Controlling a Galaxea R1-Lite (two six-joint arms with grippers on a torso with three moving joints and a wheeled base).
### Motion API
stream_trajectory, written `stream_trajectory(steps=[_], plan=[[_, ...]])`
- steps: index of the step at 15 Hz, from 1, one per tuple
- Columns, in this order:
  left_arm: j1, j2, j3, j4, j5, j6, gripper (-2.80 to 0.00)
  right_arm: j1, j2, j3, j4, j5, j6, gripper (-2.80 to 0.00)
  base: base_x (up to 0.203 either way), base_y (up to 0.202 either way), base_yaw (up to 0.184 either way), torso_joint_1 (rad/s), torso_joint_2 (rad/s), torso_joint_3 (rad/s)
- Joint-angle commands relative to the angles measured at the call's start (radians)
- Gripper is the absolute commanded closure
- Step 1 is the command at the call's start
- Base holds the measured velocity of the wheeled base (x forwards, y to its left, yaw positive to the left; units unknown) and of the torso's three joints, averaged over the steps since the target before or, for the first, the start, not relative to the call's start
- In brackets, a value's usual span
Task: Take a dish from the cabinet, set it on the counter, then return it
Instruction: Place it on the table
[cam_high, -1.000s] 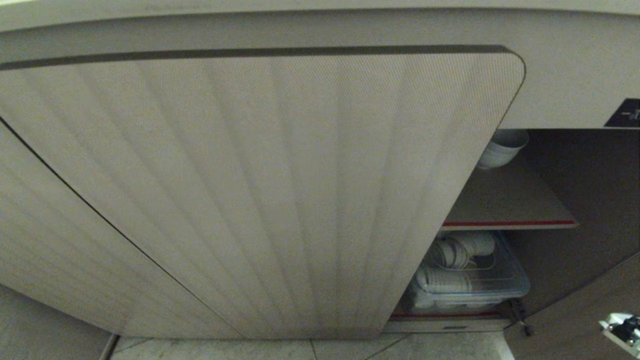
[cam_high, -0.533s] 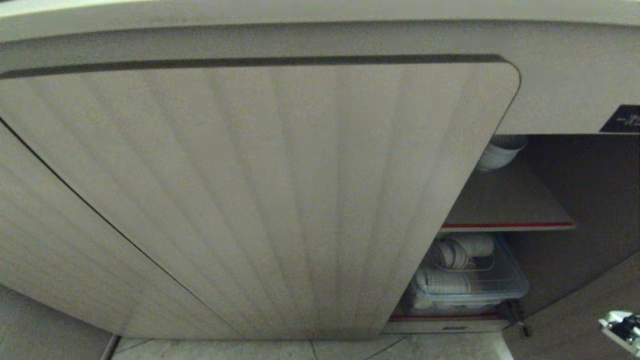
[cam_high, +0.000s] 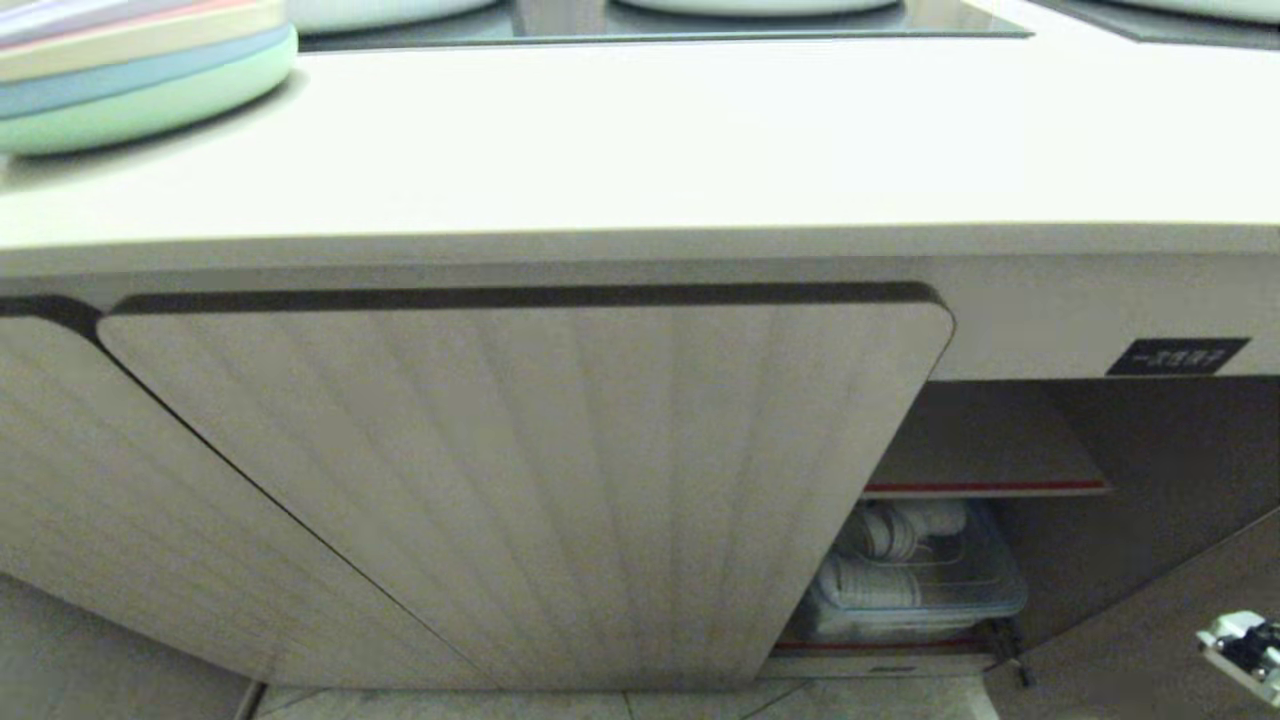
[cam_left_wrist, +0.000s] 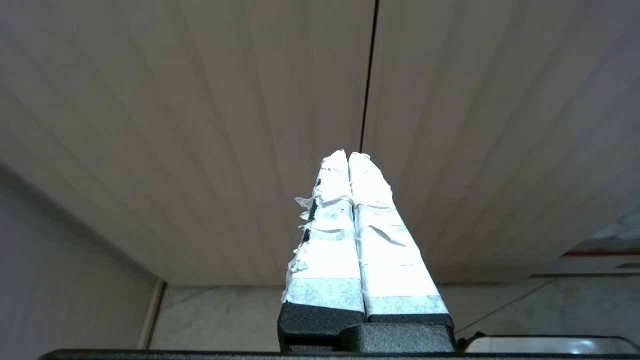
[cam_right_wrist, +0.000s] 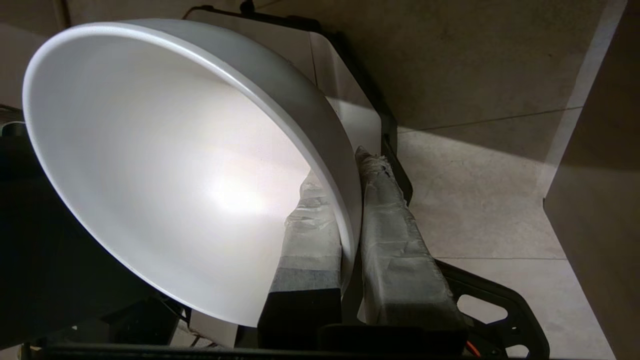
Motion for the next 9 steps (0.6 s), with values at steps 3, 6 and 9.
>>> stream_trajectory(steps=[3, 6, 9], plan=[[0.000, 0.000, 0.000, 0.000, 0.000, 0.000, 0.00, 0.008, 0.002, -0.011, 0.006, 0.006, 0.001, 0.00, 0.000, 0.000, 0.000, 0.183, -0.47, -0.284], [0.000, 0.000, 0.000, 0.000, 0.000, 0.000, 0.00, 0.009, 0.001, -0.010, 0.006, 0.006, 0.001, 0.00, 0.000, 0.000, 0.000, 0.197, -0.48, -0.282], [0.000, 0.000, 0.000, 0.000, 0.000, 0.000, 0.00, 0.015, -0.002, -0.010, 0.007, 0.005, 0.001, 0.00, 0.000, 0.000, 0.000, 0.207, -0.49, -0.278]])
